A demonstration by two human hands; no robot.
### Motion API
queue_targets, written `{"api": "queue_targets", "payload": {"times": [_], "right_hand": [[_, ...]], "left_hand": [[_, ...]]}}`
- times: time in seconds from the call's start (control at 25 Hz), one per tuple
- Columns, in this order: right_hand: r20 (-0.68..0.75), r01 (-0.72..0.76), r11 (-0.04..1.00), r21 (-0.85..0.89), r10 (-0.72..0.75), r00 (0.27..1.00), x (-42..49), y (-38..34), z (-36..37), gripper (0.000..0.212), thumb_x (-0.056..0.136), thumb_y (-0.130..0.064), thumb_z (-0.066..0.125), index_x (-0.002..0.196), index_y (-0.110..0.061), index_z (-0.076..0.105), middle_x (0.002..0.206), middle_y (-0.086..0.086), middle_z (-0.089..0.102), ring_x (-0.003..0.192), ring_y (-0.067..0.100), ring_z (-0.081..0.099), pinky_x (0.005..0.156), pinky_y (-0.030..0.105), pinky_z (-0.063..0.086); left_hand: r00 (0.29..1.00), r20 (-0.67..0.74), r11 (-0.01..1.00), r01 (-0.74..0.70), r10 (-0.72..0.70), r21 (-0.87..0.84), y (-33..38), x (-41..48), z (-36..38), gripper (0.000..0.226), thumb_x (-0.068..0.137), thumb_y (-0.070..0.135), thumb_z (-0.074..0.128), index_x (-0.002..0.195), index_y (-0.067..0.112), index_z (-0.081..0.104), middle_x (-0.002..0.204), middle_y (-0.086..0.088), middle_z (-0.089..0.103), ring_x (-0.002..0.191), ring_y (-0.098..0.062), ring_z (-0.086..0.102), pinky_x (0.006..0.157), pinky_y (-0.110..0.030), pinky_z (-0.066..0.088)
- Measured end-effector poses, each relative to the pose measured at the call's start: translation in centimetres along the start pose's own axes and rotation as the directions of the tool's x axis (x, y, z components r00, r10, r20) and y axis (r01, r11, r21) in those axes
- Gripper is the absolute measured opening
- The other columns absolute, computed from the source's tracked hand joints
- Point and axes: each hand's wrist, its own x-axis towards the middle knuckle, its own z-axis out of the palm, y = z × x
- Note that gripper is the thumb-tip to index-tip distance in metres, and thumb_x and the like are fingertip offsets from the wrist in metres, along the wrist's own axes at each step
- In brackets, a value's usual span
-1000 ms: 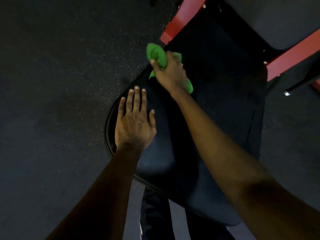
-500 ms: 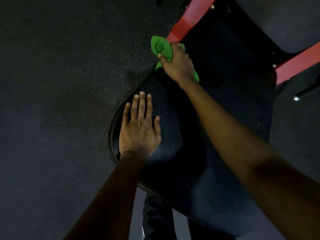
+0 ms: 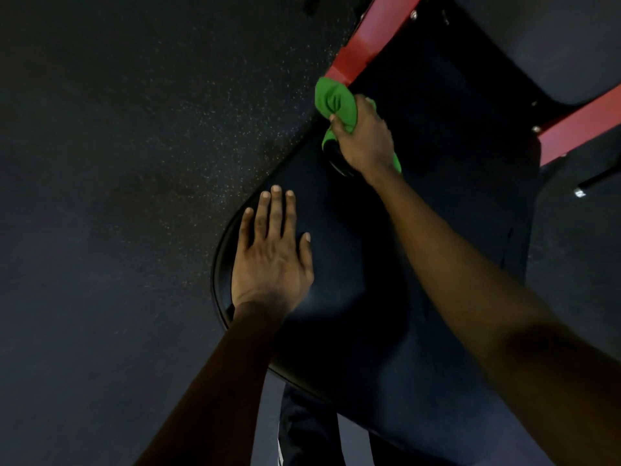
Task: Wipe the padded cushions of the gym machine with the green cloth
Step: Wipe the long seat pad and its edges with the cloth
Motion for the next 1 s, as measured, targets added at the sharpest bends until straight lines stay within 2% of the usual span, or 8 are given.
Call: {"api": "queue_targets", "payload": {"times": [0.12,0.2,0.36,0.52,0.6,0.72,0.84,1.0], "right_hand": [[0.02,-0.04,0.999,0.012,0.04,0.999,-1.4,0.4,-0.6,0.038,0.096,-0.046,0.057,0.125,-0.022,0.054,0.127,0.002,0.062,0.115,0.027,0.062,0.077,0.026,0.036],[0.078,-0.018,0.999,0.031,0.016,0.997,-6.9,0.6,-0.7,0.048,0.096,-0.046,0.057,0.138,-0.023,0.049,0.139,0.002,0.058,0.128,0.026,0.056,0.09,0.031,0.044],[0.136,0.095,0.992,0.078,-0.105,0.985,-16.4,1.9,-1.7,0.06,0.099,-0.045,0.057,0.151,-0.021,0.041,0.155,-0.004,0.046,0.15,0.016,0.032,0.115,0.029,0.031],[0.034,-0.001,1.0,0.015,0.001,0.999,-9.0,3.1,-1.1,0.05,0.098,-0.046,0.056,0.138,-0.017,0.05,0.139,0.005,0.057,0.126,0.028,0.056,0.099,0.038,0.046],[-0.003,-0.1,0.995,0.015,0.1,0.995,-4.5,3.4,-0.9,0.045,0.096,-0.046,0.057,0.13,-0.017,0.052,0.131,0.006,0.06,0.117,0.031,0.06,0.088,0.035,0.046],[-0.016,-0.117,0.992,0.05,0.118,0.993,-3.3,3.2,-1.1,0.042,0.095,-0.047,0.057,0.125,-0.018,0.053,0.127,0.005,0.061,0.116,0.029,0.061,0.082,0.032,0.042],[0.052,-0.047,0.995,0.088,0.043,0.998,-10.1,3.1,-1.5,0.047,0.096,-0.043,0.058,0.135,-0.019,0.051,0.137,0.005,0.058,0.127,0.029,0.055,0.096,0.037,0.045],[0.083,0.022,0.994,0.11,-0.031,0.996,-18.7,4.1,-2.1,0.057,0.098,-0.045,0.056,0.149,-0.024,0.041,0.155,-0.004,0.045,0.151,0.019,0.031,0.116,0.036,0.031]], "left_hand": [[1.0,0.005,1.0,0.0,0.0,0.002,0.1,0.1,0.0,0.066,0.105,0.043,0.02,0.161,0.009,0.009,0.168,-0.012,0.008,0.156,-0.024,0.007,0.126,-0.043,0.008],[1.0,0.01,1.0,-0.001,0.0,0.005,0.1,0.1,-0.2,0.067,0.104,0.043,0.018,0.161,0.009,0.007,0.168,-0.012,0.007,0.156,-0.024,0.005,0.126,-0.043,0.007],[1.0,0.016,1.0,0.001,-0.001,0.01,0.1,0.1,-0.2,0.066,0.105,0.043,0.019,0.161,0.009,0.009,0.168,-0.013,0.008,0.156,-0.024,0.005,0.126,-0.043,0.008],[1.0,0.027,1.0,-0.001,0.001,0.009,0.1,0.0,-0.3,0.066,0.107,0.043,0.021,0.161,0.01,0.004,0.168,-0.012,0.004,0.156,-0.024,0.002,0.126,-0.042,0.004],[1.0,0.031,1.0,0.004,-0.005,0.017,0.2,-0.1,-0.4,0.066,0.106,0.044,0.021,0.161,0.01,0.004,0.168,-0.012,0.004,0.156,-0.024,0.002,0.126,-0.042,0.005],[1.0,0.024,1.0,0.008,-0.009,0.029,0.1,0.0,-0.4,0.066,0.106,0.044,0.023,0.161,0.009,0.007,0.168,-0.013,0.008,0.156,-0.025,0.007,0.126,-0.043,0.009],[1.0,0.023,1.0,0.017,-0.018,0.017,0.1,0.3,-0.4,0.067,0.105,0.043,0.028,0.161,0.009,0.012,0.167,-0.014,0.012,0.155,-0.027,0.011,0.125,-0.045,0.012],[0.996,0.064,0.996,0.068,-0.064,-0.054,1.1,1.0,-0.7,0.069,0.103,0.037,0.038,0.16,0.006,0.015,0.167,-0.016,0.013,0.155,-0.029,0.012,0.124,-0.044,0.011]]}}
